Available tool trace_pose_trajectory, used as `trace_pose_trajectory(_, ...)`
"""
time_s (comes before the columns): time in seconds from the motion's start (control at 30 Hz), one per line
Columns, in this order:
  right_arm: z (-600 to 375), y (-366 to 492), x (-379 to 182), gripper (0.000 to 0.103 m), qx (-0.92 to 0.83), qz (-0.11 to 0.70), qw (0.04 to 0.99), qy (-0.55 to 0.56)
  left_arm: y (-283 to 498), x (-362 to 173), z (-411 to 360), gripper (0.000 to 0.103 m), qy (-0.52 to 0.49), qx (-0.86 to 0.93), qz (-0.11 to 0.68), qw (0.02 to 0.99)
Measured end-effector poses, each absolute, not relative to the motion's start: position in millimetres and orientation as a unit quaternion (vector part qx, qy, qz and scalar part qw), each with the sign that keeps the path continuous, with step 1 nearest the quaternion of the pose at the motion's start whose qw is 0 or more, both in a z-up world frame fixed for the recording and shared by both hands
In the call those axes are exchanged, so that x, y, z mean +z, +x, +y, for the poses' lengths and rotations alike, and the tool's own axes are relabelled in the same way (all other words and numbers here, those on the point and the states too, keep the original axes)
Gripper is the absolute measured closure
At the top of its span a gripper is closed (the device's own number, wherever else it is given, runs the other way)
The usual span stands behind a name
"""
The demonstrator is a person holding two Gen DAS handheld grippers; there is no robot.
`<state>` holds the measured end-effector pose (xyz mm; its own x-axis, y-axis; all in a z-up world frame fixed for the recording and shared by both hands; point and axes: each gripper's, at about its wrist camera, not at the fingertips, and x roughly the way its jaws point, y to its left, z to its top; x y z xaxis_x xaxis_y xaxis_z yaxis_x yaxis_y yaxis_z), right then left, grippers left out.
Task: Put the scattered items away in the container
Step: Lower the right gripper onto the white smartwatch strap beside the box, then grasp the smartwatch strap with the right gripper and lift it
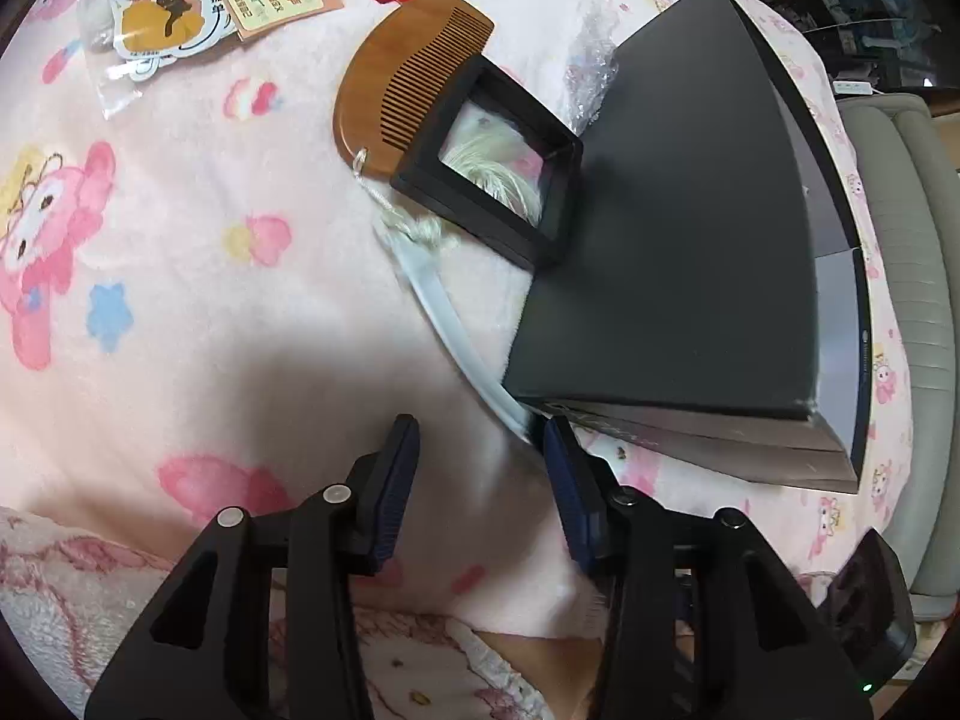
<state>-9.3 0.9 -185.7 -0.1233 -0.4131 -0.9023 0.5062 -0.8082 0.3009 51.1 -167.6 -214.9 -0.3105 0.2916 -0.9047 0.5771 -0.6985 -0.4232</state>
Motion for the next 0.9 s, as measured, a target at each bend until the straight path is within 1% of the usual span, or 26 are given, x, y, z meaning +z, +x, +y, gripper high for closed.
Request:
trace_pose_trajectory(0.1, 25.6, -10.1, -173.3, 0.093, -0.763, 0.027, 0.283, 0.58, 53.9, -216.7, -168.0, 0.057, 0.578, -0.72, 0.373, 0.093)
trace_pose_trajectory(0.2, 39.8, -17.9, -173.5, 0.089, -0.744, 0.009, 0.272, 0.61, 54.4, -221.9, -169.4, 0.057, 0.583, -0.715, 0.374, 0.091)
trace_pose_trajectory(0.3, 33.8, -19.8, -172.6, 0.088, -0.739, 0.033, 0.264, 0.62, 58.7, -224.6, -172.8, 0.057, 0.582, -0.715, 0.376, 0.09)
trace_pose_trajectory(0.37, 27.5, -19.9, -165.6, 0.083, -0.756, 0.045, 0.267, 0.596, 62.3, -225.8, -175.8, 0.057, 0.579, -0.716, 0.38, 0.089)
trace_pose_trajectory(0.43, 15.9, -21.0, -164.1, 0.065, -0.757, 0.048, 0.287, 0.585, 64.4, -227.4, -177.8, 0.057, 0.579, -0.716, 0.38, 0.089)
trace_pose_trajectory(0.47, 11.4, -23.6, -164.6, 0.061, -0.751, 0.056, 0.298, 0.586, 65.5, -228.1, -178.6, 0.057, 0.58, -0.716, 0.378, 0.089)
trace_pose_trajectory(0.5, 0.7, -22.3, -167.8, 0.06, -0.743, 0.072, 0.312, 0.589, 66.8, -228.7, -179.4, 0.057, 0.58, -0.716, 0.377, 0.088)
trace_pose_trajectory(0.6, -27.8, -16.3, -182.7, 0.06, -0.723, 0.128, 0.337, 0.589, 71.1, -231.4, -182.9, 0.057, 0.581, -0.716, 0.377, 0.087)
trace_pose_trajectory(0.67, -42.6, -18.1, -201.8, 0.06, -0.719, 0.16, 0.324, 0.593, 73.0, -233.9, -184.5, 0.057, 0.585, -0.714, 0.375, 0.087)
trace_pose_trajectory(0.7, -45.4, -20.4, -210.0, 0.061, -0.718, 0.162, 0.316, 0.599, 73.8, -235.6, -184.6, 0.057, 0.589, -0.712, 0.374, 0.085)
trace_pose_trajectory(0.73, -44.7, -22.7, -213.3, 0.071, -0.719, 0.151, 0.31, 0.604, 74.8, -238.2, -184.1, 0.057, 0.595, -0.708, 0.372, 0.079)
trace_pose_trajectory(0.77, -42.9, -23.7, -211.9, 0.071, -0.721, 0.139, 0.31, 0.604, 75.1, -239.9, -183.2, 0.057, 0.599, -0.705, 0.372, 0.07)
trace_pose_trajectory(0.87, -35.0, -22.1, -196.4, 0.078, -0.72, 0.092, 0.342, 0.597, 77.5, -248.8, -179.8, 0.052, 0.607, -0.681, 0.41, 0.011)
trace_pose_trajectory(0.9, -32.4, -21.4, -190.4, 0.081, -0.718, 0.072, 0.353, 0.596, 79.1, -250.3, -178.5, 0.056, 0.607, -0.675, 0.419, -0.002)
